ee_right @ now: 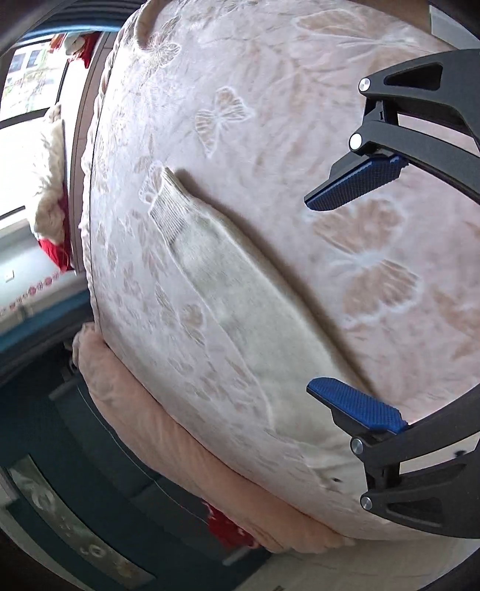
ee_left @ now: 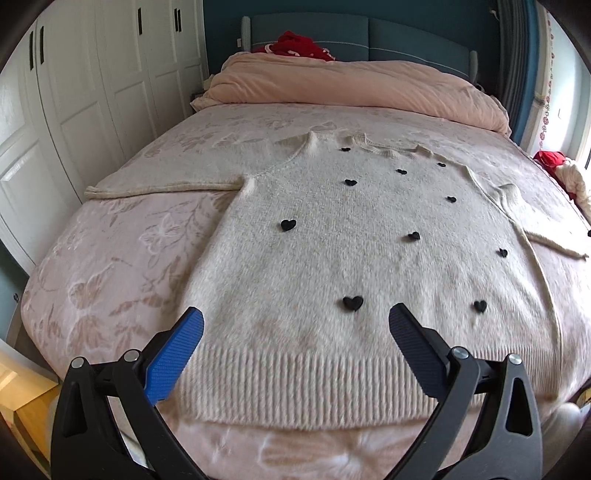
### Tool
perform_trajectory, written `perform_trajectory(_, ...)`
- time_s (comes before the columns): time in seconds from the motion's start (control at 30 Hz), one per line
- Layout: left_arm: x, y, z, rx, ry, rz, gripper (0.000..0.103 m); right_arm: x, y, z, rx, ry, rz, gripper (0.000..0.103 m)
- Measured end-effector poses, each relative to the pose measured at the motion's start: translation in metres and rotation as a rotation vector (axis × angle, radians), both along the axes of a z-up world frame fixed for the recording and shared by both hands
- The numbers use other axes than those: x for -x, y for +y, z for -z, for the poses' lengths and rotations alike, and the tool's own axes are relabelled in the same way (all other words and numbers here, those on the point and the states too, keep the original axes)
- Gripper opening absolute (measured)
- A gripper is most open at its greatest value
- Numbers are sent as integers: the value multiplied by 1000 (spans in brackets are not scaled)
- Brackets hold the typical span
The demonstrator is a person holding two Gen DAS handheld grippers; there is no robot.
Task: Fold small clothes
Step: 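Grasp a sweater sleeve with the right tool and fold it across the body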
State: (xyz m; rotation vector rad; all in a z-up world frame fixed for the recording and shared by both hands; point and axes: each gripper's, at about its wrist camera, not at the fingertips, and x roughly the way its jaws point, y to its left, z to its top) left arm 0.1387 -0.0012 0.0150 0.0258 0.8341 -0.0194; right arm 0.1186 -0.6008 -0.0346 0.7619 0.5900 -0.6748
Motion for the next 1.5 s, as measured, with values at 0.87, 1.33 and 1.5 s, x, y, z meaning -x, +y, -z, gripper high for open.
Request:
perform_trajectory(0.87, -56, 1, 4, 110, 36, -26, 98, -202, 196, -152, 256, -364, -695, 15)
perform_trajectory(1.33, -217, 9, 6, 409, 125, -8, 98, -158, 257, 8, 226, 120, -696, 57)
perform_trajectory(1.5, -298, -22, 55, 534, 253, -77, 97, -154, 209, 21, 182, 193, -584, 57)
